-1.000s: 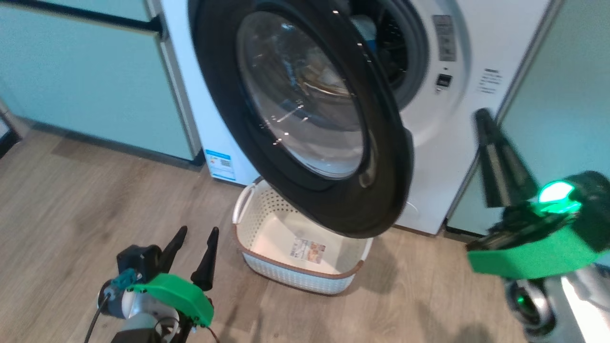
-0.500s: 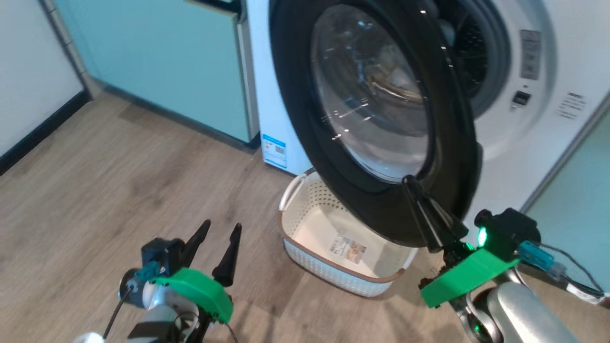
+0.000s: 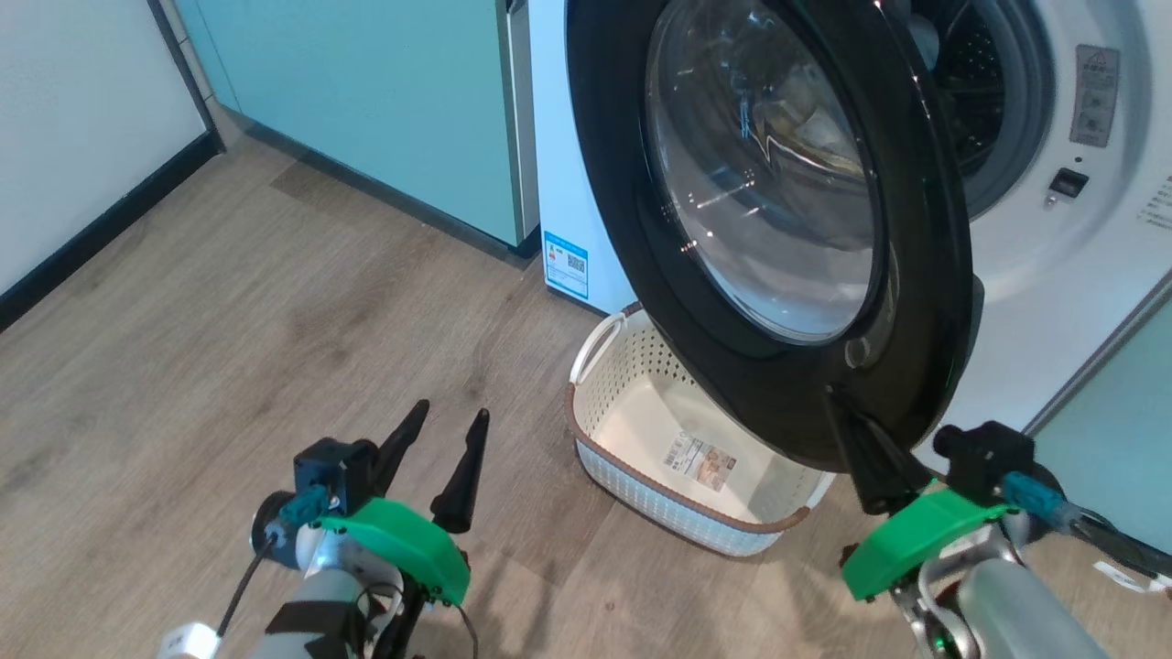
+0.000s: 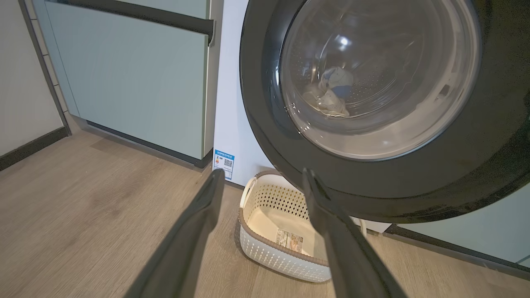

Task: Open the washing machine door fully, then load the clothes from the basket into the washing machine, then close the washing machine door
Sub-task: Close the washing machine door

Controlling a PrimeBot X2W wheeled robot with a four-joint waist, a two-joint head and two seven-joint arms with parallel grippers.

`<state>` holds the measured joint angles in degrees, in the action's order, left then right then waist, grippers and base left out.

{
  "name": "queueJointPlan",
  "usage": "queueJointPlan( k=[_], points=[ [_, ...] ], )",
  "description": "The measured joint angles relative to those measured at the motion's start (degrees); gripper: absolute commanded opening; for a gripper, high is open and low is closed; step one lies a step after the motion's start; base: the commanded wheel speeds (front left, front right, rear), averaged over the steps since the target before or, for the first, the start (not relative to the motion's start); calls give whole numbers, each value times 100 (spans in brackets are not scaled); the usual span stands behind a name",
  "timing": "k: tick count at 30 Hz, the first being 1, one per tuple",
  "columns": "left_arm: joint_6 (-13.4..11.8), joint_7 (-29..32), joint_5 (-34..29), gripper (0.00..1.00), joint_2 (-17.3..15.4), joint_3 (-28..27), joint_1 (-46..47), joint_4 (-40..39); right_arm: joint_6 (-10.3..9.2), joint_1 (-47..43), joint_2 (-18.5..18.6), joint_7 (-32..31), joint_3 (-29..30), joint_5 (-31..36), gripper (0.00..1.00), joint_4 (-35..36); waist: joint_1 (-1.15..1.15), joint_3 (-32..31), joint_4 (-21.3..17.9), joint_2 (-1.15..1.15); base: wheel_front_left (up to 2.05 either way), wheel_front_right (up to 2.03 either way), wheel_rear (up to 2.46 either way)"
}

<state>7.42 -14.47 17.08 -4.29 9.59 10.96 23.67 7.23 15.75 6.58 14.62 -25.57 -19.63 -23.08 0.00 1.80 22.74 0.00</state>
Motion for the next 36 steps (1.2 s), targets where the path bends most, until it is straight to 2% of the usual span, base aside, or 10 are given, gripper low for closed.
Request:
queueJointPlan(
  k=[20, 29, 36],
  points=[
    [0, 0, -36, 100, 101, 132, 34, -51, 0, 314, -187, 0, 1067, 8, 0, -615, 0, 271, -27, 0, 0, 0, 0],
    [0, 0, -36, 100, 144, 105, 199, -156, 0, 839, -236, 0, 1642, 163, 0, -858, 0, 650, -72, 0, 0, 0, 0],
    [0, 0, -34, 100, 190, 96, 413, -258, 0, 1430, -93, 0, 1837, 151, 0, -1150, 1, 1051, -123, 0, 0, 0, 0]
  ],
)
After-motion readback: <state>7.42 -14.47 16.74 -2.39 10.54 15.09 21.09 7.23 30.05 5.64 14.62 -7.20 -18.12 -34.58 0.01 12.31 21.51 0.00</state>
